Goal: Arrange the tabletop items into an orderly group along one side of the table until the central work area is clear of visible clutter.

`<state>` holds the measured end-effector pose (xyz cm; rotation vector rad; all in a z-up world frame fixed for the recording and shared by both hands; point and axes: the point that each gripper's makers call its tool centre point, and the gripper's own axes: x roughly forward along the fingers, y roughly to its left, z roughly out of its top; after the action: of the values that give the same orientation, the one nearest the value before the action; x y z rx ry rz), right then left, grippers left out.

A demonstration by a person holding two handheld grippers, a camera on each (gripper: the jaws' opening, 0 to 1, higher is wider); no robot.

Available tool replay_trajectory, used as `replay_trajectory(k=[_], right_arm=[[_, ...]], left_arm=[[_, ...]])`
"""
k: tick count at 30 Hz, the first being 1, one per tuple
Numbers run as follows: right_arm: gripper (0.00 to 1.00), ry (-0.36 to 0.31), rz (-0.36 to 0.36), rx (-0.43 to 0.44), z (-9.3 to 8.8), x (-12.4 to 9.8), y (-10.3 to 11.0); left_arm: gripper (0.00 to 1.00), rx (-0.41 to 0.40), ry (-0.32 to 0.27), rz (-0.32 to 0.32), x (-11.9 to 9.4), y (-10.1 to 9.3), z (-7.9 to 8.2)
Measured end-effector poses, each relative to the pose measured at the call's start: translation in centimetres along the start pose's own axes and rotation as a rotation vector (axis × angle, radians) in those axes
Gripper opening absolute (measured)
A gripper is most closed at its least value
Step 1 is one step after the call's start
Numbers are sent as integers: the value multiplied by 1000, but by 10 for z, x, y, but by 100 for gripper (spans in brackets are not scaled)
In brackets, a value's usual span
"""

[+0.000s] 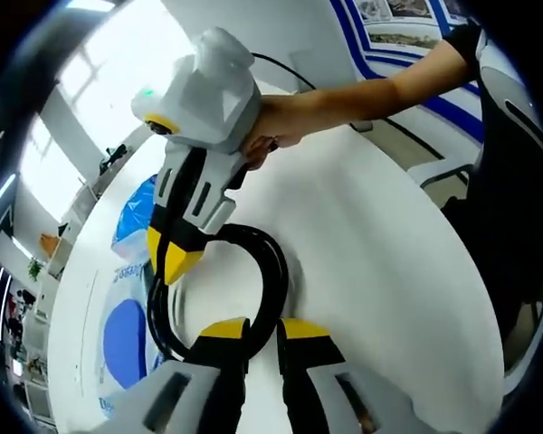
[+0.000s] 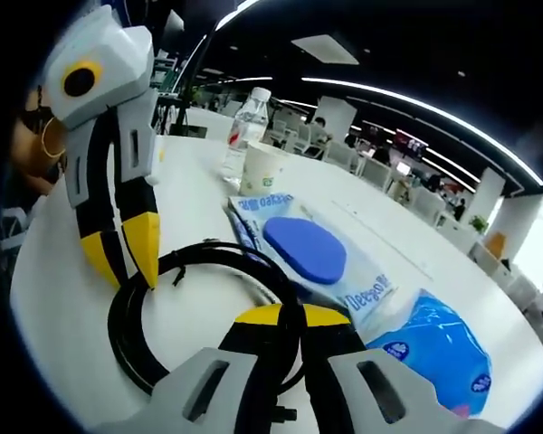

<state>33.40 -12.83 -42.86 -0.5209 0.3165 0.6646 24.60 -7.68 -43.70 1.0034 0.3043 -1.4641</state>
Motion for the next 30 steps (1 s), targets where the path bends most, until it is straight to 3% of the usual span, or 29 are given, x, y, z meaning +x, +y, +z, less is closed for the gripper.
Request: replay_trajectory(k=[12,16,24,28,30], right_arm=[[7,2,-6,37,-9,1,1],[12,-4,-29,55,-8,-1,-3],[13,-52,-51,68,2,-8,-4],[13,-57,-50,64,5,-11,1],[13,-57,-46,61,6,-12,3]], left_arm=[[15,-42,-18,3,1,1,2],[20,-70,-39,41,-6,6,3],[23,-102,-41,121,-15,11,-5],[24,-142,-98,125,-21,9,1],[27,-140,-78,189,-24,16,-2]])
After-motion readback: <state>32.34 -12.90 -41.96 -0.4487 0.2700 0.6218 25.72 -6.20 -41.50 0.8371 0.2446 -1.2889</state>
